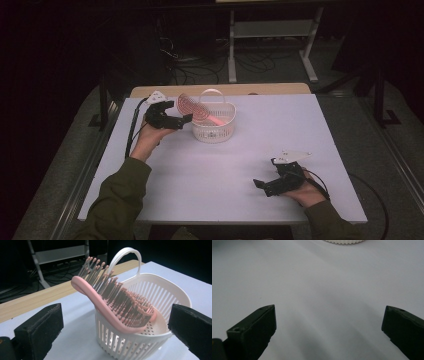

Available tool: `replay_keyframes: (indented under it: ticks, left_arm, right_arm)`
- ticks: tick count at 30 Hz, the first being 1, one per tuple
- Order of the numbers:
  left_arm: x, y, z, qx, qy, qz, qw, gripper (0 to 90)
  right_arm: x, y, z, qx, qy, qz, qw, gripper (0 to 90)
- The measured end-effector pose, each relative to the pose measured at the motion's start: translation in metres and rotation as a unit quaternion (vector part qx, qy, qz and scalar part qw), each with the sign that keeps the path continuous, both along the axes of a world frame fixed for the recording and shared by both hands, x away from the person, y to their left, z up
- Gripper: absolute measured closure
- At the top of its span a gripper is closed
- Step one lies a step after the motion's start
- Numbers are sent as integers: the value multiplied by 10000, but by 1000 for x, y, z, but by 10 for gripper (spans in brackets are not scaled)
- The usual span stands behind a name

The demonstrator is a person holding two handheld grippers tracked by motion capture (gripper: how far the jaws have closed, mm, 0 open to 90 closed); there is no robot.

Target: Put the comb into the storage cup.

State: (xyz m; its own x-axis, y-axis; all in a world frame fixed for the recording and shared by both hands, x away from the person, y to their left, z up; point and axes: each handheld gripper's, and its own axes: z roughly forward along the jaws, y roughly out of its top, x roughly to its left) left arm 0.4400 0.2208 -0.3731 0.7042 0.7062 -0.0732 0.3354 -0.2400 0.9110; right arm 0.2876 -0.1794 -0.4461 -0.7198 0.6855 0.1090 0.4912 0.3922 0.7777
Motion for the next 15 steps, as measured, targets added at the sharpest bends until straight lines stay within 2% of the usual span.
replay_keyframes:
  ticks: [11,15]
  left_arm:
    - [-17,7,-3,172,78,-231,9996,0]
    - [-22,9,-4,198,75,-231,9995,0]
  right_arm:
    - [-3,-2,0,-42,13,-43,10000,0]
    - [-3,-2,-1,-38,22,-48,10000,0]
